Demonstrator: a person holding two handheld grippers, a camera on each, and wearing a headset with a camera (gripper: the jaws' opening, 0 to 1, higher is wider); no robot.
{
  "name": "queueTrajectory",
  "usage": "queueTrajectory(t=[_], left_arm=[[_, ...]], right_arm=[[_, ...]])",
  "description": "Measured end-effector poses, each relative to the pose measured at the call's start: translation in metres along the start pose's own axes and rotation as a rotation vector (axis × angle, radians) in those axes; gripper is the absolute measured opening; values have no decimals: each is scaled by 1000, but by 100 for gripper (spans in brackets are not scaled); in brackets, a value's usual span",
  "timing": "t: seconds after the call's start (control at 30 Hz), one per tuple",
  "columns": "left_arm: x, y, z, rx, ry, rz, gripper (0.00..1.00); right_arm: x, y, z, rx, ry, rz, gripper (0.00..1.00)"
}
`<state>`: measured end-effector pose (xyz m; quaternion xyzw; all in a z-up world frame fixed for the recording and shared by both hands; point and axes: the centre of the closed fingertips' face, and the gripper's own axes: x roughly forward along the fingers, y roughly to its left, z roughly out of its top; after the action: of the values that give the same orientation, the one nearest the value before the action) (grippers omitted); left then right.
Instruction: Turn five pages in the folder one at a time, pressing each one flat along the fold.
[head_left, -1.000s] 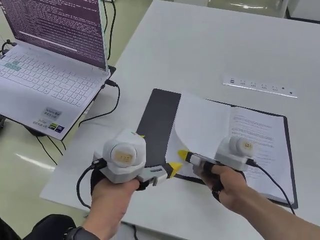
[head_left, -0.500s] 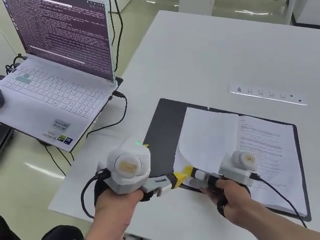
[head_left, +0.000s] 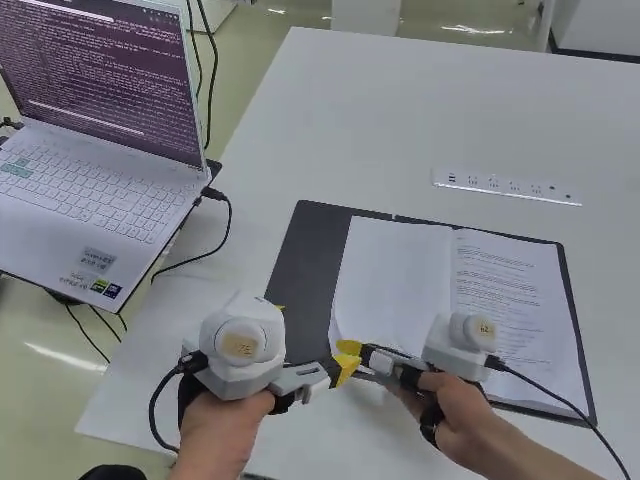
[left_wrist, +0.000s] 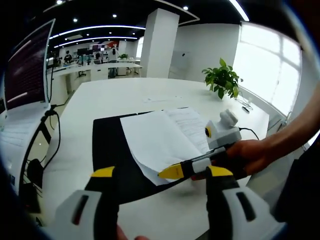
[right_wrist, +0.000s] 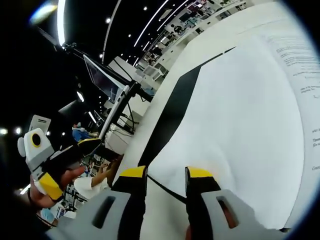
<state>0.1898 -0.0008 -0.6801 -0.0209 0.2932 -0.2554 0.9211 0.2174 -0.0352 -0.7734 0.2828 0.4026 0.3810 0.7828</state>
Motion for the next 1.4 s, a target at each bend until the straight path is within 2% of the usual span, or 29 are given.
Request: queueTrajectory(t=[0.17, 0.3, 0.37, 0.5, 0.6, 0.67, 0.7, 0.8, 0.97, 1.1, 1.23, 1.4], left_arm=[[7, -5, -2, 11, 10, -34, 69], [16, -1, 2, 17, 5, -44, 64], [20, 1, 6, 10, -3, -47, 61], [32, 4, 9, 0, -9, -59, 54], [42, 7, 9, -2, -12, -64, 44], [51, 9, 2, -21, 21, -72, 34], [55, 8, 1, -20, 22, -81, 31], [65, 5, -5, 6, 49, -100, 28], [78, -1, -14, 47, 87, -127, 20], [84, 1, -26, 88, 126, -120, 9], [89, 4, -43, 102, 175, -120, 4], [91, 9, -59, 73, 210, -104, 0]], right_arm=[[-3, 5, -1, 9, -27, 3, 37], [-11, 15, -5, -3, -37, 12, 45], [-16, 15, -8, -7, -49, 17, 46], [-27, 10, -18, -19, -34, 2, 45], [-37, 7, -20, -22, -33, -2, 45], [-42, 4, -20, -31, -31, -10, 43], [-45, 4, -19, -32, -34, -11, 43], [-51, 8, -13, -47, -46, 0, 38], [-64, -2, -2, -43, -84, -29, 30], [-75, -5, 0, -52, -94, -39, 27], [-85, -12, -1, -63, -91, -55, 25], [-93, -21, 3, -67, -102, -73, 22]])
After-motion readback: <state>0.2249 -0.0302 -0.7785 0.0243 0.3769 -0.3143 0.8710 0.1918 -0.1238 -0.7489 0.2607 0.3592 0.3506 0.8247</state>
